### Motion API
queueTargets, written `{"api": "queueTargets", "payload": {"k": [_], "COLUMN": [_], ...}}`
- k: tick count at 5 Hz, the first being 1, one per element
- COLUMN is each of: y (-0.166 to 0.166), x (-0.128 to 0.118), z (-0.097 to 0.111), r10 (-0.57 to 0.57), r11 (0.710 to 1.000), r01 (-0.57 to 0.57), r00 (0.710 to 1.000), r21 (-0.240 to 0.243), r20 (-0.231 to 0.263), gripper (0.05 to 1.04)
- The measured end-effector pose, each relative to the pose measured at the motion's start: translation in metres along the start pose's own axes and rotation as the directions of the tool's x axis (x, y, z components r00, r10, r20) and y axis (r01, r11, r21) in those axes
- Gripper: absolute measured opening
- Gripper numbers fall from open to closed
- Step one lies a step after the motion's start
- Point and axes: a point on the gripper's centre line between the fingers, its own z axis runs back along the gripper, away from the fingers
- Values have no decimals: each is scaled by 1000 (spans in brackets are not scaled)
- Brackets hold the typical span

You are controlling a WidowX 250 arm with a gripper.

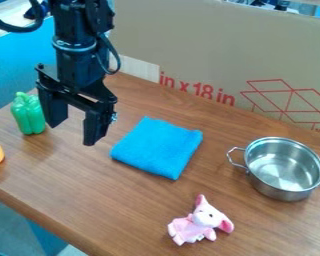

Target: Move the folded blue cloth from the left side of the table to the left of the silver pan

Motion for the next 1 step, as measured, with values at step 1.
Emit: {"api": "queueTargets", "payload": {"k": [1], "y": [0], "x": [0], "z": [0], "r10": [0], "r11": [1000], "r01": [0], "r00": [1000], "r21": [2], "r20": [1], "gripper": [1001]}}
